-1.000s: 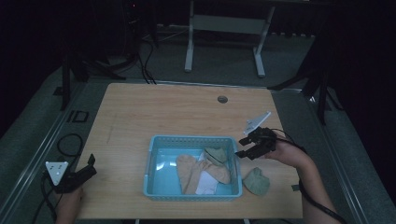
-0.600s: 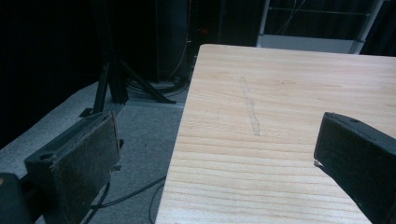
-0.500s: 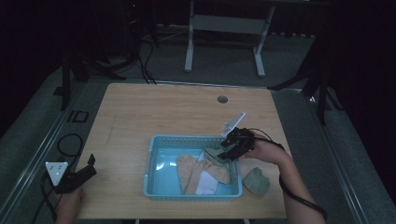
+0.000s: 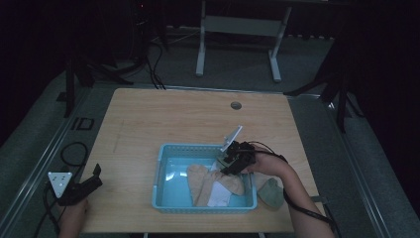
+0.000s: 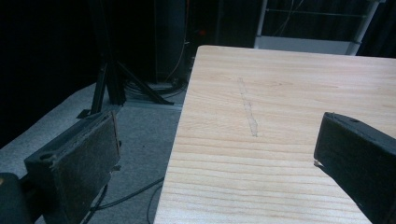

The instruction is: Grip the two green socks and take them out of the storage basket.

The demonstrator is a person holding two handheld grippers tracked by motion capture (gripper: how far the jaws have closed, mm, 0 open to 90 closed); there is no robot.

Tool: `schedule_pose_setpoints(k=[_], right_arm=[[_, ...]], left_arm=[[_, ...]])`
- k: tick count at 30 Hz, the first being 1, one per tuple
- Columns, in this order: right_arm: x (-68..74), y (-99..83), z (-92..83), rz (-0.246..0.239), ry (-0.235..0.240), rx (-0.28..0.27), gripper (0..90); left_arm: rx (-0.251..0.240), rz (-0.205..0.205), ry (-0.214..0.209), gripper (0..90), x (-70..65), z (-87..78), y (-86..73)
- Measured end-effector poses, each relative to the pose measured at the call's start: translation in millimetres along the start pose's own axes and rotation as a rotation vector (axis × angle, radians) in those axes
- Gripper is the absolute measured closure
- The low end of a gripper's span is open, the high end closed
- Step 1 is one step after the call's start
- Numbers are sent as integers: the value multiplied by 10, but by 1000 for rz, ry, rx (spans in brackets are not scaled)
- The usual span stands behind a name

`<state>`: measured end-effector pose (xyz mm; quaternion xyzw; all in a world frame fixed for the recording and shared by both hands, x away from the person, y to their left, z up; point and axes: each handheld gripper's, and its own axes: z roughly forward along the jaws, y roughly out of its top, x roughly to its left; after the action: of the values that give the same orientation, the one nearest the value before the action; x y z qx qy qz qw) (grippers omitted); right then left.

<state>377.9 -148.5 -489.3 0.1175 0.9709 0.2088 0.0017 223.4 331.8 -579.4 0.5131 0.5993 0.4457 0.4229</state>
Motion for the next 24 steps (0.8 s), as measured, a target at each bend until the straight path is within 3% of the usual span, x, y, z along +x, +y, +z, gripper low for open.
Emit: schedule_pose_setpoints(k=[5,8,10,14,24], right_arm=[[17,3,89,1,-11,30,570],[19,-6,128,3,-26,52,750],[26,-3,117,-5,-38,52,812],[59,17,18,-28,-44,45,825],[151,126,-425,-72,-56,-56,829]], left_arm=[[0,0,0,4,0,0,0],[0,0,0,4,0,0,0],[1,0,1,4,0,1,0],[1,0,2,4,-1,1,0],[3,0,4,4,2,3,1]])
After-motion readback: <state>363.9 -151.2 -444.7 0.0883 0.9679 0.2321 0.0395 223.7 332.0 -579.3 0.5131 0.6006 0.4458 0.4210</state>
